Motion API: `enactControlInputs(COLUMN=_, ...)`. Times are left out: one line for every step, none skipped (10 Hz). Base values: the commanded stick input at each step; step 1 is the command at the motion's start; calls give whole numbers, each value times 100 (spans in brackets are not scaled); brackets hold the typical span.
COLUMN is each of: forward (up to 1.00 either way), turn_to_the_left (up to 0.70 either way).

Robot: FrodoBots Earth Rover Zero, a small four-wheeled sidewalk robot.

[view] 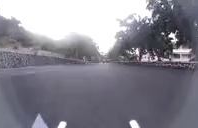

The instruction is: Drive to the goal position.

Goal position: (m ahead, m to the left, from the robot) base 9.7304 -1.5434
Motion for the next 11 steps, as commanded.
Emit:
enactControlInputs(forward=70, turn_to_the_left=-34)
enactControlInputs(forward=70, turn_to_the_left=-35)
enactControlInputs(forward=70, turn_to_the_left=-35)
enactControlInputs(forward=70, turn_to_the_left=-35)
enactControlInputs(forward=70, turn_to_the_left=-35)
enactControlInputs(forward=70, turn_to_the_left=-15)
enactControlInputs(forward=70, turn_to_the_left=0)
enactControlInputs(forward=70, turn_to_the_left=0)
enactControlInputs(forward=70, turn_to_the_left=0)
enactControlInputs(forward=70, turn_to_the_left=0)
enactControlInputs(forward=70, turn_to_the_left=0)
